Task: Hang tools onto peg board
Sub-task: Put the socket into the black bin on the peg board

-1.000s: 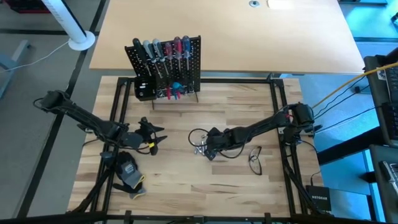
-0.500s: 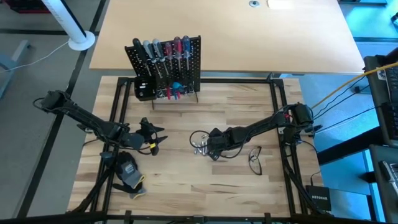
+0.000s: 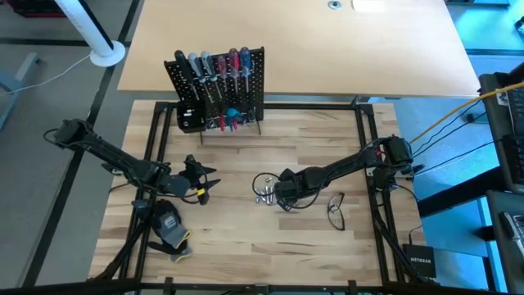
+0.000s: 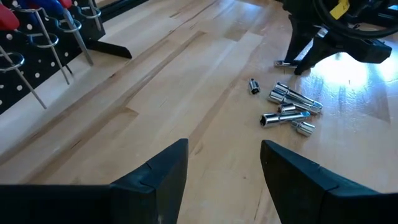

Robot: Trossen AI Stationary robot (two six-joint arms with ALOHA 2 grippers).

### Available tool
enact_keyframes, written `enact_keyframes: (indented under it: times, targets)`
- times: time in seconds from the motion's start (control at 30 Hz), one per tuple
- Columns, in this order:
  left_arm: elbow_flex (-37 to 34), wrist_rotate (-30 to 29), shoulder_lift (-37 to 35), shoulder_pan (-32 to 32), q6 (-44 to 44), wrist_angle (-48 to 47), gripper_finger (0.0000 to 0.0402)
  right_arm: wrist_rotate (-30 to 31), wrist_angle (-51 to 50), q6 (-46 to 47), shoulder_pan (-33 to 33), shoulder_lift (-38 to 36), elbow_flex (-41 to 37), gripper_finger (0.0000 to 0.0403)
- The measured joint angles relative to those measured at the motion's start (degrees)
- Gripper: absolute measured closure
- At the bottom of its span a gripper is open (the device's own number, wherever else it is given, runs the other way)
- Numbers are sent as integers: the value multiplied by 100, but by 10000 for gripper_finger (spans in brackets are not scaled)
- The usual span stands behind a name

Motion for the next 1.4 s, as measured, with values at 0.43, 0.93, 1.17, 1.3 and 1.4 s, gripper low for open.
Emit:
enact_keyframes:
  times: [0.43,0.93,1.17,1.3,1.4]
  targets:
    - [0,2,0,-8,2,-4,210,206,-74,-773,0,22,199,366]
    - [4,1419,-319,-508,-665,-1296,210,813,1964,-3933,-527,-252,2203,362]
    - [4,1165,-319,-627,-793,-1442,210,377,5018,-4850,-1145,-138,2243,360]
    - [4,1056,-319,-625,-775,-1447,210,-44,6230,-4957,-1495,135,2250,360]
    - [4,1048,-319,-625,-774,-1460,210,-210,6684,-4958,-1703,410,2425,359]
